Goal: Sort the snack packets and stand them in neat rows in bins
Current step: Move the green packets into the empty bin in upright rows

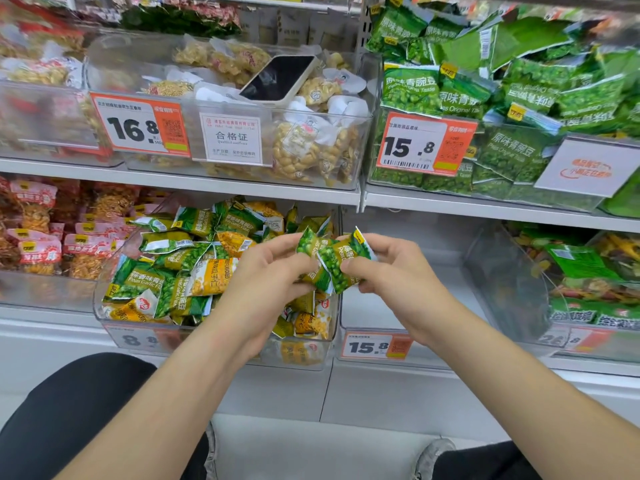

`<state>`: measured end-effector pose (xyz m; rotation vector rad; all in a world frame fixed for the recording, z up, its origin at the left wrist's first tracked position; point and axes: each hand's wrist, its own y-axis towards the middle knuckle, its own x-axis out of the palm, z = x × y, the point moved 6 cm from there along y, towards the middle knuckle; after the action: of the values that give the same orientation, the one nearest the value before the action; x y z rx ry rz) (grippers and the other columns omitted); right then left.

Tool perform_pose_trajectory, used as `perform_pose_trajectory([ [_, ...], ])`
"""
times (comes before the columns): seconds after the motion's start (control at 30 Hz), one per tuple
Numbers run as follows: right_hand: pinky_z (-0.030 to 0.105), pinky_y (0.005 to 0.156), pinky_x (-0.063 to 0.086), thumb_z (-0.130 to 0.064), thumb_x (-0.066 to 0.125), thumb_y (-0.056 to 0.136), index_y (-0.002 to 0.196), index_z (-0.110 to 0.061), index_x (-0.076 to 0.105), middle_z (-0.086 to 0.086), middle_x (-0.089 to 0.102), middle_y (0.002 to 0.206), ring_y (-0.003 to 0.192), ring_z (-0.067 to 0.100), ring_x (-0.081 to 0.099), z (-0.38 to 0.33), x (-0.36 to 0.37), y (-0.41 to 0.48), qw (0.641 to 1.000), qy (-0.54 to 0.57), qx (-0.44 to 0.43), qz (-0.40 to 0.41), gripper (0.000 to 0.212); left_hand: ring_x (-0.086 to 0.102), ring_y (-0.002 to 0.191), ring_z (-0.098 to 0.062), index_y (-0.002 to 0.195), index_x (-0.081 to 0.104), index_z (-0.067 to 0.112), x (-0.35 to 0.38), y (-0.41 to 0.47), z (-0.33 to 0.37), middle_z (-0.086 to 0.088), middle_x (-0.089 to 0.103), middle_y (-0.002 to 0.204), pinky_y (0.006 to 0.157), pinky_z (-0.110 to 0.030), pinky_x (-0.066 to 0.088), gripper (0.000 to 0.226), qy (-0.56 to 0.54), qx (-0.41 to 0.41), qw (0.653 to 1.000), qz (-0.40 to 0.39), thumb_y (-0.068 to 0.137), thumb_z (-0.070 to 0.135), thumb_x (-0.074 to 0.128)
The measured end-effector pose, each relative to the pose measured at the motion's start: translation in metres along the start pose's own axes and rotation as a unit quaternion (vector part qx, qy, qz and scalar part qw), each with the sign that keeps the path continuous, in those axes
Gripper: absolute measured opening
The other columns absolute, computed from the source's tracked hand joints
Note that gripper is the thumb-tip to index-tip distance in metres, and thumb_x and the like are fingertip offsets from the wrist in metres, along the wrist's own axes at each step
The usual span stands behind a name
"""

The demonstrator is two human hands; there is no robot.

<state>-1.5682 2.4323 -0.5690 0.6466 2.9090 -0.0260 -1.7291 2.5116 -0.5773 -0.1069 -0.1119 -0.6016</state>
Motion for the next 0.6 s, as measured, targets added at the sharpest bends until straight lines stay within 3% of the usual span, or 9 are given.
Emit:
perform_pose_trajectory([
  [0.13,0.015,0.064,0.049,-0.002,0.070,0.093,0.103,-0.025,0.079,-0.009,0.079,0.092,0.072,0.003,0.067,-0.013,-0.008,-0.004,0.997,-0.008,-0.059,0.044,0.026,0.072,0.106,-0.003,0.121,0.071,0.024,-0.003,-0.001,0.004,0.009,0.079,0.111,0.098,-0.038,0.058,0.041,0.068,0.021,0.997,0.030,0.085,0.041,0.084],
  [0.23,0.018,0.065,0.048,-0.003,0.071,0.091,0.105,-0.024,0.079,-0.007,0.076,0.090,0.073,0.005,0.061,-0.012,-0.022,-0.002,0.993,0.008,-0.047,0.108,0.026,0.075,0.101,-0.009,0.103,0.076,0.028,-0.006,-0.002,0.005,0.007,0.081,0.100,0.101,-0.044,0.056,0.012,0.034,0.024,0.998,0.044,0.092,0.032,0.079],
  [0.33,0.024,0.071,0.046,-0.003,0.071,0.090,0.107,-0.019,0.076,-0.006,0.075,0.088,0.073,0.007,0.062,-0.009,-0.031,0.000,0.993,0.031,-0.022,0.113,0.024,0.073,0.114,-0.021,0.116,0.078,0.024,-0.011,-0.001,0.000,0.000,0.080,0.111,0.108,-0.053,0.052,0.021,0.004,0.023,0.996,0.082,0.095,0.024,0.077],
  [0.4,0.020,0.070,0.050,0.000,0.075,0.090,0.112,-0.013,0.074,-0.003,0.078,0.091,0.075,0.008,0.067,-0.015,-0.022,-0.004,0.998,0.038,-0.040,0.039,0.026,0.073,0.113,-0.021,0.119,0.077,0.024,-0.012,-0.001,-0.001,-0.001,0.080,0.112,0.105,-0.050,0.054,0.024,-0.006,0.031,0.994,0.105,0.095,0.024,0.077],
  [0.47,0.028,0.079,0.061,0.000,0.081,0.087,0.116,-0.012,0.074,0.004,0.079,0.103,0.089,0.016,0.075,-0.021,-0.010,-0.010,0.997,0.011,-0.079,-0.025,0.032,0.076,0.108,-0.023,0.120,0.076,0.019,-0.006,-0.003,-0.001,-0.003,0.081,0.107,0.096,-0.042,0.060,0.021,-0.018,0.038,0.995,0.095,0.099,0.022,0.072],
  [0.53,0.044,0.085,0.065,-0.006,0.088,0.083,0.119,-0.017,0.073,0.008,0.076,0.110,0.093,0.025,0.077,-0.019,-0.004,-0.011,0.994,-0.032,-0.105,-0.018,0.040,0.077,0.106,-0.026,0.122,0.073,0.013,0.005,-0.006,0.000,-0.008,0.081,0.108,0.088,-0.036,0.063,0.021,-0.041,0.043,0.997,0.053,0.105,0.019,0.063],
  [0.6,0.049,0.082,0.065,-0.017,0.093,0.079,0.127,-0.027,0.067,0.008,0.069,0.116,0.085,0.028,0.076,-0.015,-0.009,-0.007,0.993,-0.054,-0.096,0.037,0.056,0.076,0.108,-0.026,0.128,0.070,0.009,0.013,-0.005,-0.001,-0.011,0.079,0.113,0.091,-0.035,0.063,0.026,-0.060,0.042,0.997,0.013,0.111,0.016,0.051],
])
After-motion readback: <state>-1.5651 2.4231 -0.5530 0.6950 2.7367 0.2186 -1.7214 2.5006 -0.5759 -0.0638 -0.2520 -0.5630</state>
